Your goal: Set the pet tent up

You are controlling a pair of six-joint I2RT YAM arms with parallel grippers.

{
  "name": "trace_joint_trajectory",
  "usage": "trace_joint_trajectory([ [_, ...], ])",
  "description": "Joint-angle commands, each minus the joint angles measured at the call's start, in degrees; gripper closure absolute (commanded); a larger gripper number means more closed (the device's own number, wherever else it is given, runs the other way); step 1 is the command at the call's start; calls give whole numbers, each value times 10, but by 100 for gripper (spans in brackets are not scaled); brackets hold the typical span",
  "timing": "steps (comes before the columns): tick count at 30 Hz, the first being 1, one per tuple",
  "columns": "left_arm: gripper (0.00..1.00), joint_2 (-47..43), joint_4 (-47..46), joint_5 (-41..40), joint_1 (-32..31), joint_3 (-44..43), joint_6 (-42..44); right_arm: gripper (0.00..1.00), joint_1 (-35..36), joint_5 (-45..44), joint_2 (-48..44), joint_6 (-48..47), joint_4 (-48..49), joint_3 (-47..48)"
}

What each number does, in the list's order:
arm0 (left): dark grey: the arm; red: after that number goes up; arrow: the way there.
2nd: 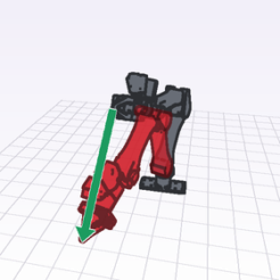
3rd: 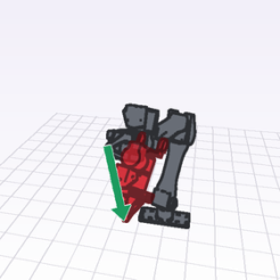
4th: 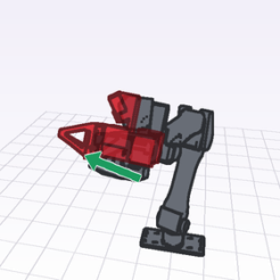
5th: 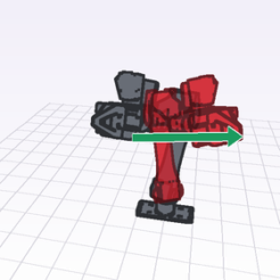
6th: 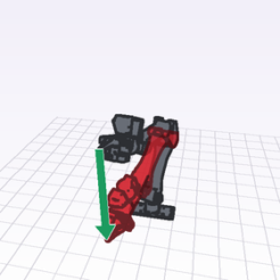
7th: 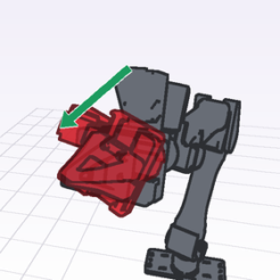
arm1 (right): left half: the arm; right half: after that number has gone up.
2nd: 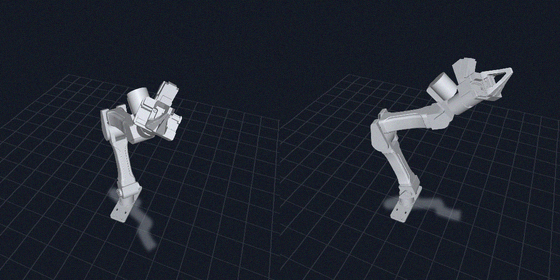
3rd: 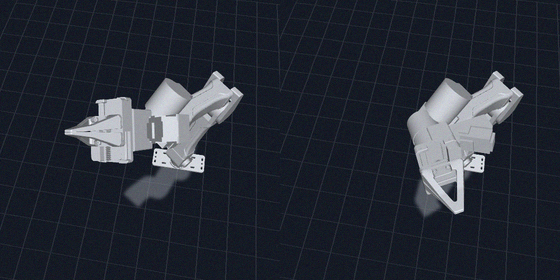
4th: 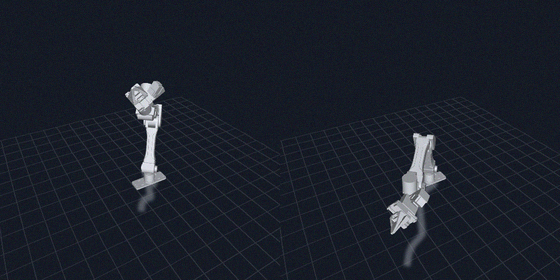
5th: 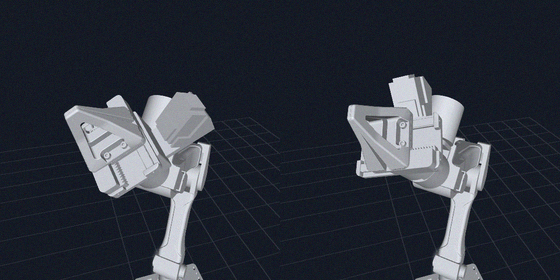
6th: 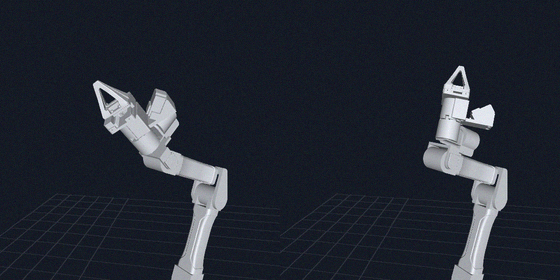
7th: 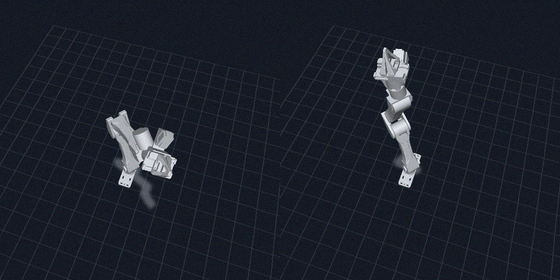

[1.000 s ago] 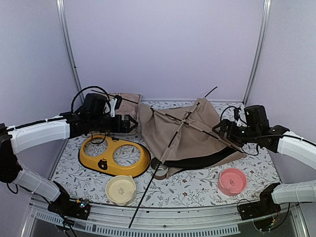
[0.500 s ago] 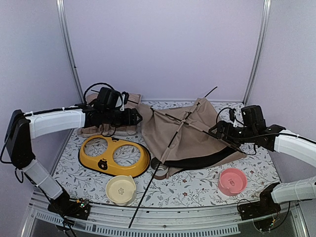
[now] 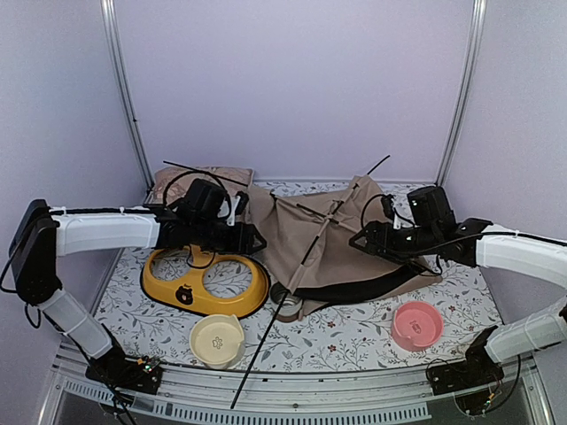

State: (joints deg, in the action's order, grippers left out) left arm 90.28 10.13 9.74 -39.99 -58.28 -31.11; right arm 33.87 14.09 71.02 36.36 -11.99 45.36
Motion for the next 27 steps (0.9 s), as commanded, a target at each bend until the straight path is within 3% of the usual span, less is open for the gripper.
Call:
trace_joint_trajectory([
  [1,39,-40,-24,20,-39,23,5,16,64,1,37,54,52,18],
  [6,40,-67,-37,-26,-48,55,-11,23,91,-5,106,106,93,43],
  [11,40,-85,1,-85,-27,13,10,23,90,-63,136,146,94,62],
  [20,40,-94,40,-63,6,-17,38,23,84,-61,213,166,139,130],
  [27,41,-96,48,-67,10,-25,54,29,84,-67,268,167,132,169],
])
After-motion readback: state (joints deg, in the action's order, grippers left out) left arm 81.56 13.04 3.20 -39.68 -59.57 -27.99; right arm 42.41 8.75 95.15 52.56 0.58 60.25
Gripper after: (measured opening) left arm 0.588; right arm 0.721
